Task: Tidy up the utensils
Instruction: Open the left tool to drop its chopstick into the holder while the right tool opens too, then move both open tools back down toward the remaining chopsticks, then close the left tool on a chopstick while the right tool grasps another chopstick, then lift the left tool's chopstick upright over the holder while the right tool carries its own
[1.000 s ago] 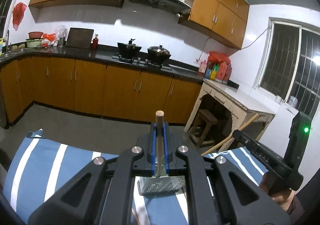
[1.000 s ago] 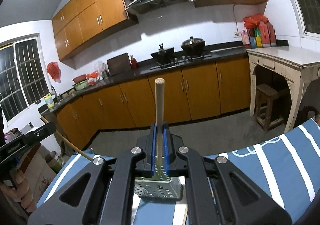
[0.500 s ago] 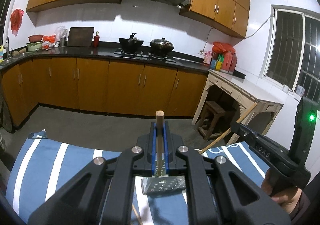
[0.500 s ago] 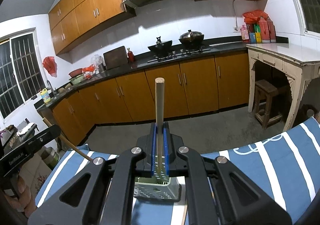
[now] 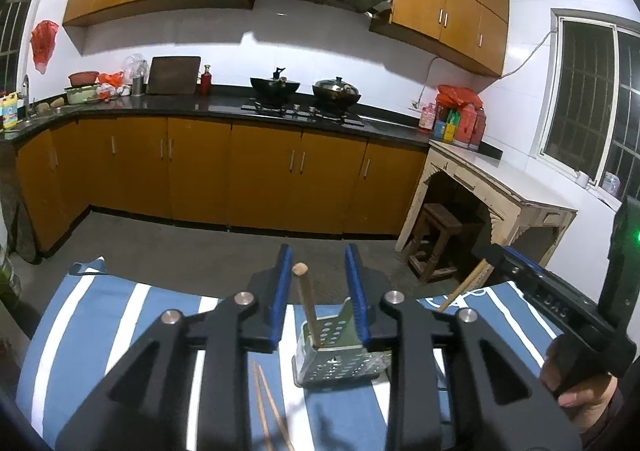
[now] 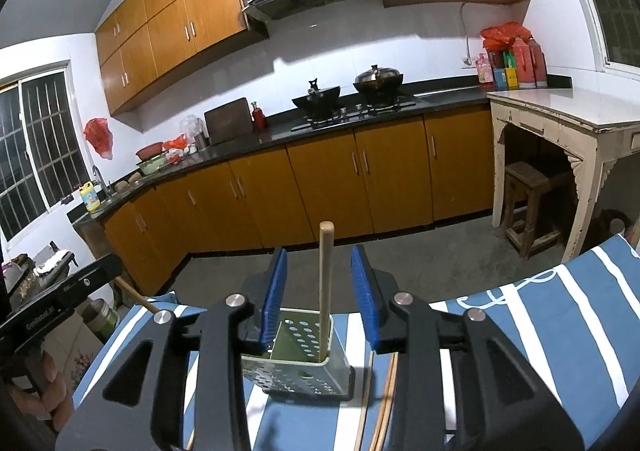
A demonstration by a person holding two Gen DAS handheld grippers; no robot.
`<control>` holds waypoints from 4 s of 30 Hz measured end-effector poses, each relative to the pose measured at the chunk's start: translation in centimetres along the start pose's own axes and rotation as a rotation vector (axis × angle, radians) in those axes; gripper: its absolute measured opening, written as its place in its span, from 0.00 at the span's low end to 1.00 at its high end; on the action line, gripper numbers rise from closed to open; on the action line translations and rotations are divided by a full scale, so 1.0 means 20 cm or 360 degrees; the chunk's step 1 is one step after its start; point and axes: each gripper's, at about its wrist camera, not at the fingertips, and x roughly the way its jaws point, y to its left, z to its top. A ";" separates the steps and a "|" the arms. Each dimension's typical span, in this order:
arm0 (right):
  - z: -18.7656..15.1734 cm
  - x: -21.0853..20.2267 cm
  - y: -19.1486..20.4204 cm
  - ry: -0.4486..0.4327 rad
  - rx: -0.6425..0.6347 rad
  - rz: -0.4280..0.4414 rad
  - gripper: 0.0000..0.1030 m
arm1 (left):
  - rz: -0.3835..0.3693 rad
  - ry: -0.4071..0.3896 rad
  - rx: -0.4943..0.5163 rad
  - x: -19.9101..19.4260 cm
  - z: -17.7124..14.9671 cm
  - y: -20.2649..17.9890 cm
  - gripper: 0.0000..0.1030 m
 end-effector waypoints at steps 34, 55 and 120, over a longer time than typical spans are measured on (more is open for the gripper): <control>-0.84 0.13 -0.32 0.0619 0.0072 -0.0271 0.25 | 0.0441 0.0366 -0.0042 -0.02 -0.72 0.44 0.66; -0.96 0.13 -0.43 0.0713 0.0032 -0.0437 0.08 | 0.0297 0.0676 -0.0003 0.14 -1.07 0.41 0.33; -0.93 -0.11 -0.45 0.0562 0.0026 -0.0428 0.08 | 0.0392 0.0669 0.0092 0.09 -1.05 0.45 0.07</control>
